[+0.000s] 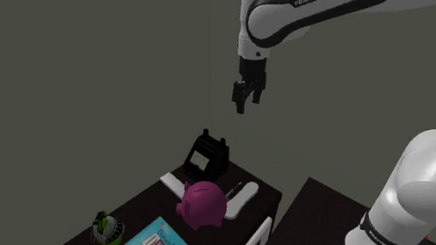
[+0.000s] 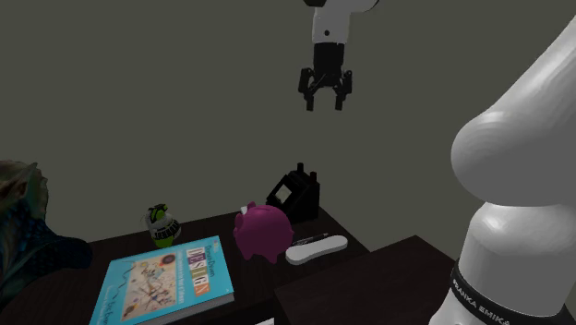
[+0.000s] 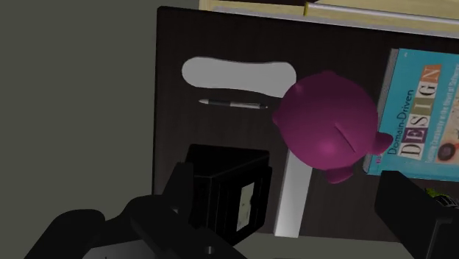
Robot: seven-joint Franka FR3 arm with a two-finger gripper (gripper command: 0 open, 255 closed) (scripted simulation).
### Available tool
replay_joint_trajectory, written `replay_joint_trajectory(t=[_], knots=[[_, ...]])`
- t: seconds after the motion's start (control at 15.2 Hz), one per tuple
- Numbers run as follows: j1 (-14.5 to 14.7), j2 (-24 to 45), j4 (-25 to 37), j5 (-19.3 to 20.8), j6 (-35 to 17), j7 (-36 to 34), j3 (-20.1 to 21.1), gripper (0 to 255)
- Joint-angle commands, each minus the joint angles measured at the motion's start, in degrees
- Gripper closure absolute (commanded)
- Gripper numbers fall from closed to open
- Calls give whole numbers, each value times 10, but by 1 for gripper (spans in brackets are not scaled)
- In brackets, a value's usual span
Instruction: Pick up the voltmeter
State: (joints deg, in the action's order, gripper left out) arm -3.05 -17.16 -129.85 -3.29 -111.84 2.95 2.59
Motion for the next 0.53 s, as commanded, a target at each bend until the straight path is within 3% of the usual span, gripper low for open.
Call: replay_joint_trajectory(t=[0.0, 0.46], knots=[[-3, 42, 9, 4, -28, 1, -1, 0], [-12, 192, 81, 16, -91, 3, -9, 0]])
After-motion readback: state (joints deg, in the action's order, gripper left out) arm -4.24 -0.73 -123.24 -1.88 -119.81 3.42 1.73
